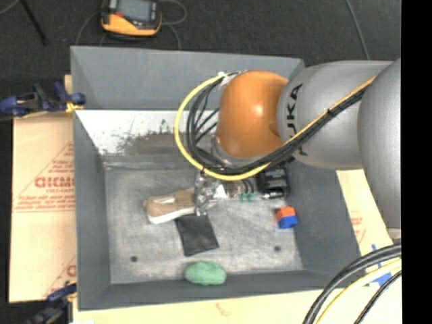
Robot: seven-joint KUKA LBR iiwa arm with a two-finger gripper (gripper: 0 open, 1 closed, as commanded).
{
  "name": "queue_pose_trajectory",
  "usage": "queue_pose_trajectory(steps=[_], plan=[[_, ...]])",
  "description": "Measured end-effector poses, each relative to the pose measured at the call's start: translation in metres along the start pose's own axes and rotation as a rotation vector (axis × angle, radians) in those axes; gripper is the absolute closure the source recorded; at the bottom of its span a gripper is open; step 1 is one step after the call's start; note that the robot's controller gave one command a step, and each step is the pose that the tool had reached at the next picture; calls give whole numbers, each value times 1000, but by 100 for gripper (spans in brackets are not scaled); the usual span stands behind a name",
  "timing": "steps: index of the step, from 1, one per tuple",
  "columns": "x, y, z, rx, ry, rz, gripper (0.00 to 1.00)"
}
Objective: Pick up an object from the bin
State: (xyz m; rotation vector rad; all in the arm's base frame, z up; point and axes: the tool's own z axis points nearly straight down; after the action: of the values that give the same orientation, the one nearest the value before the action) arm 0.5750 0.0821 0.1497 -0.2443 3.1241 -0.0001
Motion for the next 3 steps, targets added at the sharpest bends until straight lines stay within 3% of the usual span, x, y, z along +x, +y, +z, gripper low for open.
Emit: queue_pose_trajectory(steps=[1, 2, 3], plan=[[-15, 17, 1, 0, 5, 184, 100], [-11, 19, -13, 0, 5, 264, 100], [-16, 18, 0, 2, 2, 116, 100]])
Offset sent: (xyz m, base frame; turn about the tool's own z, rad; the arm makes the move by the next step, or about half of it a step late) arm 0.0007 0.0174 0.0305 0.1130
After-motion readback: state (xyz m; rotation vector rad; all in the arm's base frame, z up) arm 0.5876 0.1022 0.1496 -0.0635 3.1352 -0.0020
